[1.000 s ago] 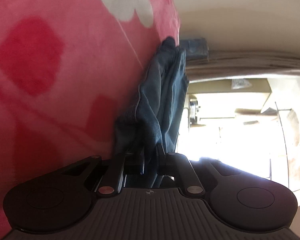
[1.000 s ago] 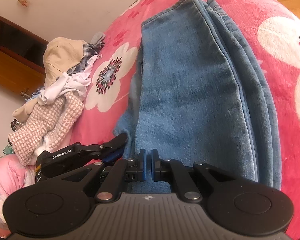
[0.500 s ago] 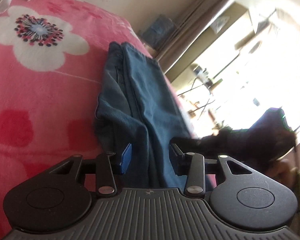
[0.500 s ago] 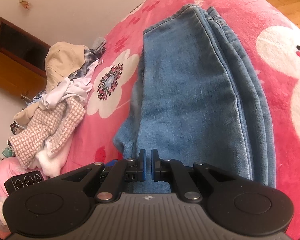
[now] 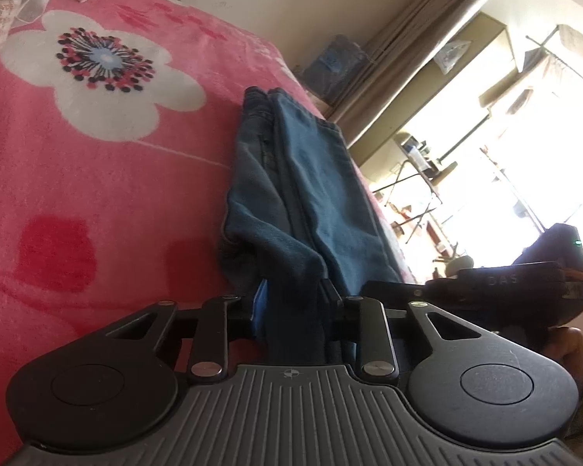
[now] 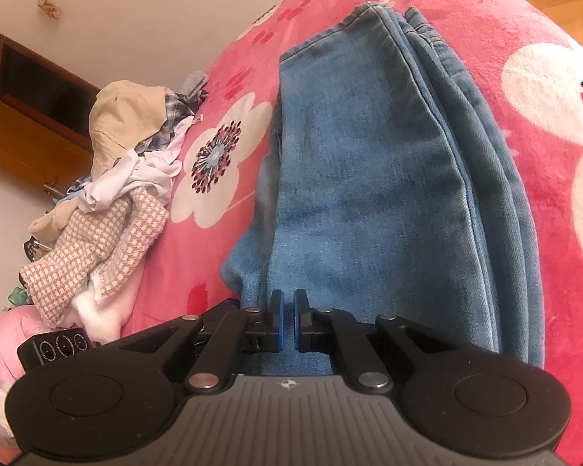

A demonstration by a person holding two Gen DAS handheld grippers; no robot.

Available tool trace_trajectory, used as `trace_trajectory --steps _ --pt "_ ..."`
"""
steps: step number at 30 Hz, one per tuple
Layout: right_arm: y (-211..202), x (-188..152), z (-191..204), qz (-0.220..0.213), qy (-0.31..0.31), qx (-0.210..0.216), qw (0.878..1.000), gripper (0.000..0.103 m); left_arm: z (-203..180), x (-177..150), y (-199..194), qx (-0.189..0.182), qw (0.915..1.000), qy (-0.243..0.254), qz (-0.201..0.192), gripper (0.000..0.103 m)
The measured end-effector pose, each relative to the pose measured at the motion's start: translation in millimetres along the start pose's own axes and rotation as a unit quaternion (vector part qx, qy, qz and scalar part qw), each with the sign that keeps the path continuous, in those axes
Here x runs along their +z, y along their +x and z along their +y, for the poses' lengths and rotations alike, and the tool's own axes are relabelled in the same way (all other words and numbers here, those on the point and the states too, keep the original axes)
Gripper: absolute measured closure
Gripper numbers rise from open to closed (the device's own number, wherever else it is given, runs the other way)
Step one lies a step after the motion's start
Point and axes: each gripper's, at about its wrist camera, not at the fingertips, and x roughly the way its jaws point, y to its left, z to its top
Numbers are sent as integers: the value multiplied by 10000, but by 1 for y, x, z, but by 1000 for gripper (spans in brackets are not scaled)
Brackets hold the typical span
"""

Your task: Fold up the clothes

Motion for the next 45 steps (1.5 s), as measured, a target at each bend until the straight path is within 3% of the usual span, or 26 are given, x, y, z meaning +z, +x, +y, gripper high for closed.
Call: trace_trajectory --steps 12,19,22,24,26,31,37,39,42,44,45 --pt "-2 -1 -2 -28 53 -3 10000 98 -14 -5 -2 193 9994 288 6 81" --pt "-4 -1 -4 -42 90 6 10000 98 -19 -5 -3 117 9993 343 -6 70" --pt "-4 -2 -5 -36 95 9 9999 98 -19 -7 2 215 9991 352 53 70" --pt "-4 -2 -5 -28 108 5 9999 98 -17 -7 5 321 9990 319 45 71" --pt "-4 -2 -6 -26 119 2 9999 98 -16 -7 8 400 9987 305 27 79" --pt "-4 -3 -7 -32 135 2 9999 98 -24 -8 11 393 9976 564 106 80" --pt "-2 -3 -7 -11 147 19 9999 98 -30 -12 23 742 9944 709 261 80" --pt "-1 -4 -7 -6 154 21 9999 98 -33 -13 24 749 9937 789 255 89" --pt "-1 -5 -8 1 178 5 9998 98 -23 -9 22 412 9984 254 297 100" --pt "-1 -6 -8 -1 193 -1 9998 98 0 -6 20 -206 9970 -695 287 102" --pt "-1 -6 -9 -5 200 -2 9998 98 16 -7 21 -622 9891 -1301 280 102"
